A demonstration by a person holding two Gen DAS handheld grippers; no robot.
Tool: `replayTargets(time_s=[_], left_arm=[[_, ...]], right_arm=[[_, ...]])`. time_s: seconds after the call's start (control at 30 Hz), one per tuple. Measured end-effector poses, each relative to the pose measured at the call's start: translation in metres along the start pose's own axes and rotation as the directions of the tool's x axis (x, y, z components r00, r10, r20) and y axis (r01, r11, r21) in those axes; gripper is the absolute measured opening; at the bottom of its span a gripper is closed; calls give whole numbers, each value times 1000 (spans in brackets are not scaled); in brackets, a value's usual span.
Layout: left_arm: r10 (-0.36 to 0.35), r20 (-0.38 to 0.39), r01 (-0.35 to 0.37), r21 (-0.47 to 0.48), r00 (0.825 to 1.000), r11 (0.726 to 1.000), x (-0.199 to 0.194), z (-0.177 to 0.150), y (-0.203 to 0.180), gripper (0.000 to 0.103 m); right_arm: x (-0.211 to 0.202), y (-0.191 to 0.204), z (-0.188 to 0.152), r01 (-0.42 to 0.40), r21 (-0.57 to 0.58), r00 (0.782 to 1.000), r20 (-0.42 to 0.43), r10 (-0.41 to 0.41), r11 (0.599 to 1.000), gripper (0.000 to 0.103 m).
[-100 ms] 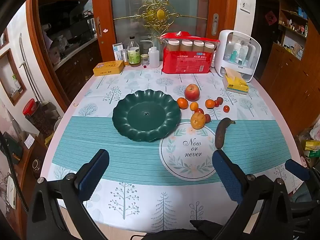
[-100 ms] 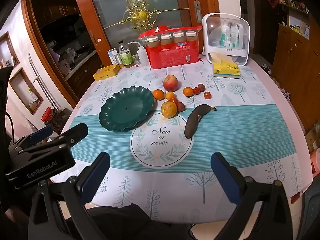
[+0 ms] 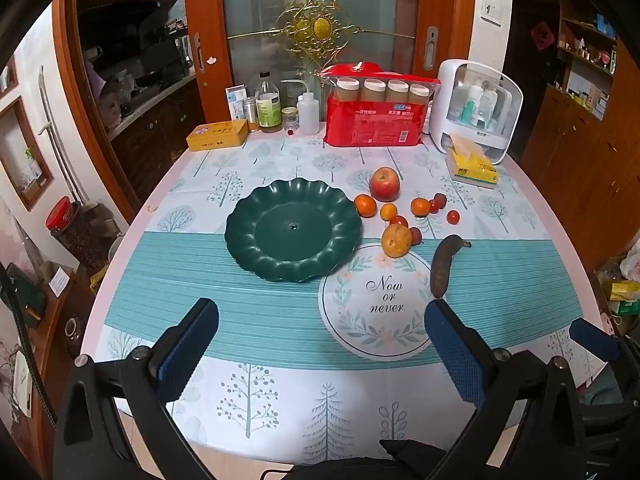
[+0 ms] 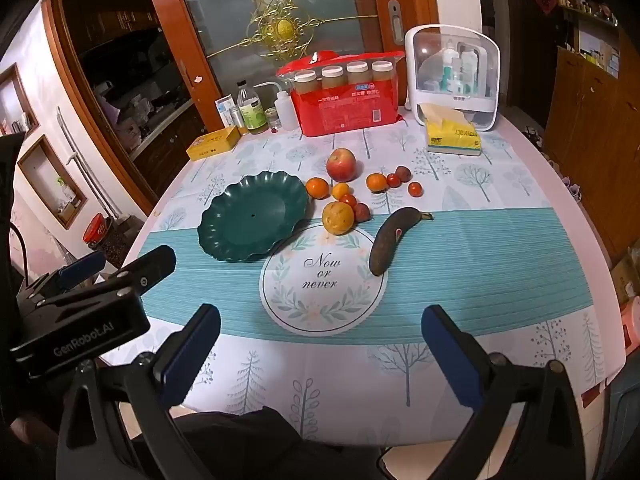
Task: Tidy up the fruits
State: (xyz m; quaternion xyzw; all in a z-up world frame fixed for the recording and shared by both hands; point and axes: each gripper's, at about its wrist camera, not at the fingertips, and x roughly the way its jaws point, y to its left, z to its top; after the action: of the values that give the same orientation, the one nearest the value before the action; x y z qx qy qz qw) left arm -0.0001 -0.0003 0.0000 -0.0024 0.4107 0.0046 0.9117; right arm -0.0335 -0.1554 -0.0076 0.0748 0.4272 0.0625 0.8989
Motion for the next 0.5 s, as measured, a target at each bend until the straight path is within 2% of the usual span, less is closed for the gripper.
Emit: replayTargets(time_s=[0.5], left_arm=[[-3,-7,3,-1,1000,1000,1,0,0,102]], right_arm=[[2,-1,0,1,2,1000,-8,-1,1000,101]])
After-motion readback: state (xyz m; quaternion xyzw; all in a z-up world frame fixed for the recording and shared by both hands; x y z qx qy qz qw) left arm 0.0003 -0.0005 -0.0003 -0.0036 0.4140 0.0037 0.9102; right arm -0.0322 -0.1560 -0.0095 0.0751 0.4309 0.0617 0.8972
